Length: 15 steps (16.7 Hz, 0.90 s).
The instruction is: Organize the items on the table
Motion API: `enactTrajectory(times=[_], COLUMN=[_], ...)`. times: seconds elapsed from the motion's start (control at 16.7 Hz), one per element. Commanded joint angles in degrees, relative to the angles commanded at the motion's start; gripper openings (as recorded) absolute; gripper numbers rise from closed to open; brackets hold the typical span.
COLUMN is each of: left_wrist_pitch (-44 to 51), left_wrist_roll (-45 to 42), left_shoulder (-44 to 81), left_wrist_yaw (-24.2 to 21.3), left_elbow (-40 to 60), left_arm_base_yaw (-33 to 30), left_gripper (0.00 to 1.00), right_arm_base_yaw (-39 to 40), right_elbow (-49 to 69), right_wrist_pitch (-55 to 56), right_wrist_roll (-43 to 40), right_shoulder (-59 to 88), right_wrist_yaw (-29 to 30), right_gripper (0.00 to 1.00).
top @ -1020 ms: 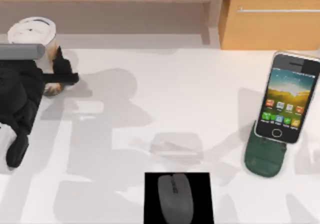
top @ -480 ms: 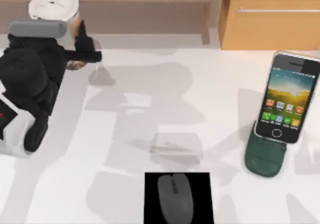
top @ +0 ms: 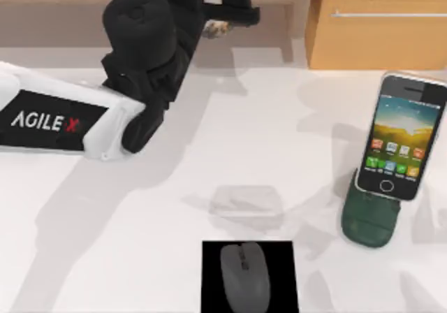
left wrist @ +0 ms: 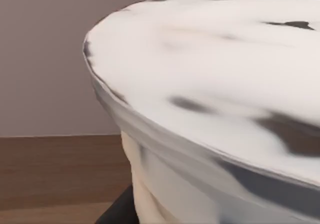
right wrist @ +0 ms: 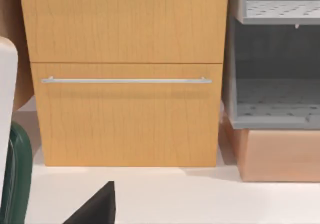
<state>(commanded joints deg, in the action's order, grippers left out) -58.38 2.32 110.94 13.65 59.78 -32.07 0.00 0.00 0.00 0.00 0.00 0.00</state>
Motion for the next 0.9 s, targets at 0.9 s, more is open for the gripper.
enactTrajectory(times=[0.9], left_wrist_pitch=[39.0], left_wrist_roll=[0.7], left_shoulder=[15.4], left_wrist_yaw=[15.4], left_elbow=[41.8], left_arm_base_yaw=[-0.8], left_gripper=[0.0], right_arm_base_yaw=[0.0], right_elbow=[0.0], right_wrist_pitch=[0.0], right_wrist_roll=[0.0], right_shoulder=[0.0], right_wrist_yaw=[0.0], right_gripper=[1.0])
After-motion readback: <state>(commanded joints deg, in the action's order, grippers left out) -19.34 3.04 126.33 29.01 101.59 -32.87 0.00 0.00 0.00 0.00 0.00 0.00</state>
